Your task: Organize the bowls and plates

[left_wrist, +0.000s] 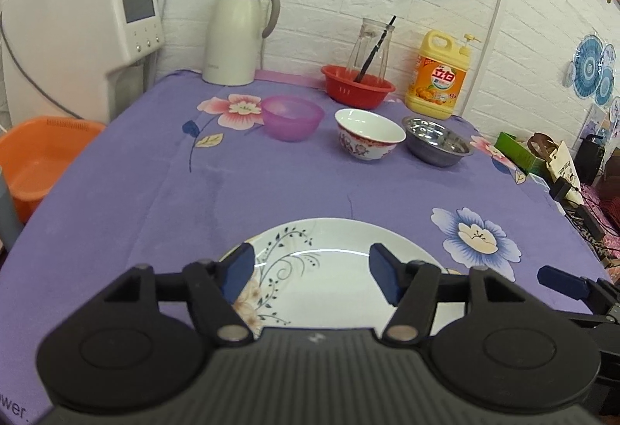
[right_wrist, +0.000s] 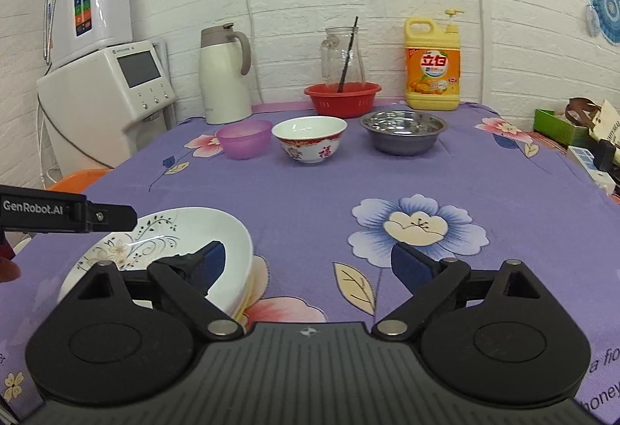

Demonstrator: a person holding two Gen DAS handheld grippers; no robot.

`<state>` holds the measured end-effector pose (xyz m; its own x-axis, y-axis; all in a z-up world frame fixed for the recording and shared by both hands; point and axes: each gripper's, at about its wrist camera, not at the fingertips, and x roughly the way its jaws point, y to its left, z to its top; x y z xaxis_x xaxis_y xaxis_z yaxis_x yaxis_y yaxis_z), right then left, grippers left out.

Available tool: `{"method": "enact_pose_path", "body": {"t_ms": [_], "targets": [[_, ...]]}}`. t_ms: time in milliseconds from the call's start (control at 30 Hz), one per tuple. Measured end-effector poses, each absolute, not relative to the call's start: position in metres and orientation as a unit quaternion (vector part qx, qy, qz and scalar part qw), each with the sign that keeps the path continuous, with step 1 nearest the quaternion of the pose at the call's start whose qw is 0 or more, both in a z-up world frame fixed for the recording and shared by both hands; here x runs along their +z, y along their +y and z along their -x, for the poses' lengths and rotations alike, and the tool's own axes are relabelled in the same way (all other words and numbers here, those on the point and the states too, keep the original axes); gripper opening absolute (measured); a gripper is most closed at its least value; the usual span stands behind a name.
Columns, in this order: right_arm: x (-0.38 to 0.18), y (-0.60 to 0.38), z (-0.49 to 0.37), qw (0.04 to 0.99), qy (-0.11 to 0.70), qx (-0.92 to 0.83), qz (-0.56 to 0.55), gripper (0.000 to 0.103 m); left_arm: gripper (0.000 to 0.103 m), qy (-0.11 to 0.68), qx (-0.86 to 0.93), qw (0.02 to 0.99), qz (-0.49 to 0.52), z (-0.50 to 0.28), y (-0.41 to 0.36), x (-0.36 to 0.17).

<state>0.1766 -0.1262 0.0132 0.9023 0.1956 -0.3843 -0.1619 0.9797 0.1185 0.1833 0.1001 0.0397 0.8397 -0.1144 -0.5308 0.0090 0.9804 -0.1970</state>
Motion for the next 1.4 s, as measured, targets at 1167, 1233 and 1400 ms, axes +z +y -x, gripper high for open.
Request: {"method": "enact_pose_path", "body": {"t_ms": [1167,1233,1400], "targets": [[0.054,-0.285,-0.425,0.972,0.230,0.017,-0.033,0.103,0.068,0.333,-0.177,0.915,0.142,-0.468,-0.039,0.098],[0.041,-0.284,-0.455,0.966,0.252,0.019,-0.048,0.103,0.068,0.337,-0.165,0.914,0.151,-0.483,-0.039,0.093],[0.019,-0.276,-0.489,0.957,0.282,0.037,-0.058,0.103,0.068,0.344,-0.153,0.916,0.137,-0.501,-0.040,0.082]]}}
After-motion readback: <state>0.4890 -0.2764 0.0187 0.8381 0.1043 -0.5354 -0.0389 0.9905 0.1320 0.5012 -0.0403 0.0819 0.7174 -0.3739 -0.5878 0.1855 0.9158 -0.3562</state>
